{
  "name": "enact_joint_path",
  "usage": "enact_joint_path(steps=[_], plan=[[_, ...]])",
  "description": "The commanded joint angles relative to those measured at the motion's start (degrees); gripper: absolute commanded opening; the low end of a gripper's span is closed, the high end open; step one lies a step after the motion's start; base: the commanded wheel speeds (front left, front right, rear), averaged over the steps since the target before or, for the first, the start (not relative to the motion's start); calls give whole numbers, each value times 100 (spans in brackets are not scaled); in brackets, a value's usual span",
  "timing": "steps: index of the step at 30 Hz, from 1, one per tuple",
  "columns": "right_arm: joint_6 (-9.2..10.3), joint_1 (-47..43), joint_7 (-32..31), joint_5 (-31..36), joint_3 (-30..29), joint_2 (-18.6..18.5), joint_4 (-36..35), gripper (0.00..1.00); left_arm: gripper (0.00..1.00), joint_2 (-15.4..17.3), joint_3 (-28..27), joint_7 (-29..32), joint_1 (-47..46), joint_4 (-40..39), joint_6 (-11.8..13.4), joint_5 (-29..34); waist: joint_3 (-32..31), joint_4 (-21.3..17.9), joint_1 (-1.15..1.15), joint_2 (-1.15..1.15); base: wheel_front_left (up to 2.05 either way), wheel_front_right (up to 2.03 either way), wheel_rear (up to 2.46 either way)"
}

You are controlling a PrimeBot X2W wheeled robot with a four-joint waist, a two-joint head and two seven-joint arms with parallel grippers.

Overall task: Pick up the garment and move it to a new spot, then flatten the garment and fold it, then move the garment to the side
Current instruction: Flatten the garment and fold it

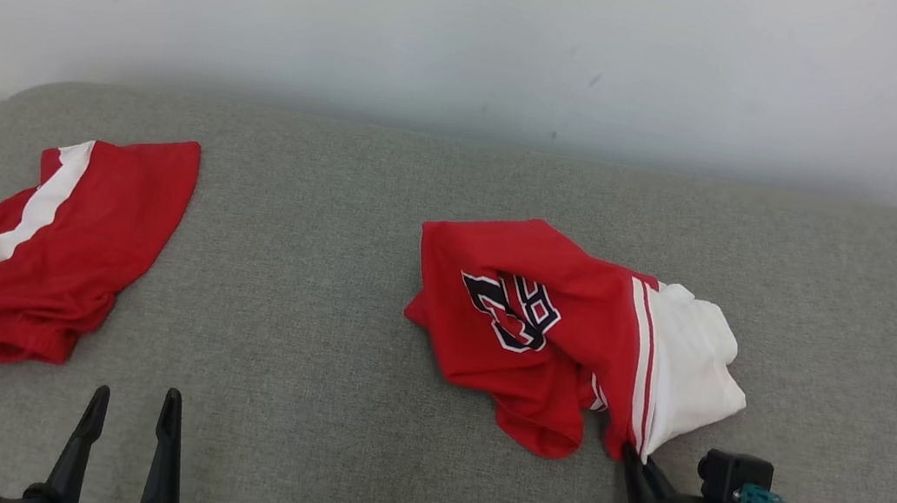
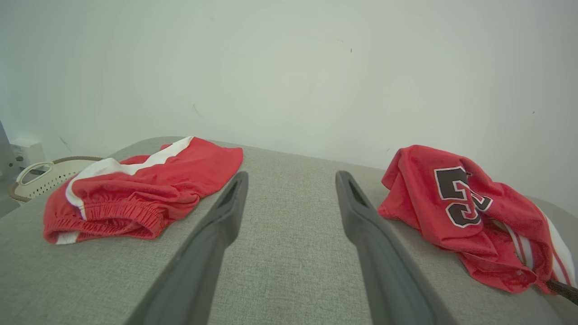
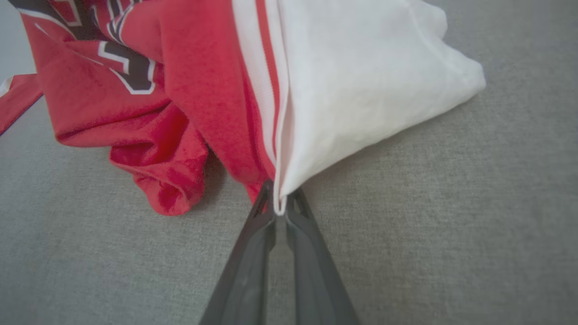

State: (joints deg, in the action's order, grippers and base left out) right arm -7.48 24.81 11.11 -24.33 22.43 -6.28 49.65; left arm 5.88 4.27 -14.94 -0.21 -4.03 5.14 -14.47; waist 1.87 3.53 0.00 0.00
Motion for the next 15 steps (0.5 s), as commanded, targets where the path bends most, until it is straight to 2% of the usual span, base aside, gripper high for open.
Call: enact_joint_path(steps=[1, 4, 9, 15], plan=[[-2, 82, 65, -23, 29, -54, -7, 0, 100, -10, -20, -23, -27, 16, -10, 53, 16, -20, 0, 0, 0, 0, 0], [-2, 205, 232, -46, 70, -161, -146, 0, 100, -37, -49, -23, -26, 22, -34, 64, 35, -64, 0, 0, 0, 0, 0], [-2, 458, 345, 74, 81, -542, -710, 0, 100, -91, -78, -24, 2, 48, -63, 101, -8, -78, 0, 0, 0, 0, 0], [-2, 934, 24, 215, 54, -987, -1400, 0, 100, -138, -48, -24, 21, 102, -129, 121, -68, 68, 0, 0, 0, 0, 0]])
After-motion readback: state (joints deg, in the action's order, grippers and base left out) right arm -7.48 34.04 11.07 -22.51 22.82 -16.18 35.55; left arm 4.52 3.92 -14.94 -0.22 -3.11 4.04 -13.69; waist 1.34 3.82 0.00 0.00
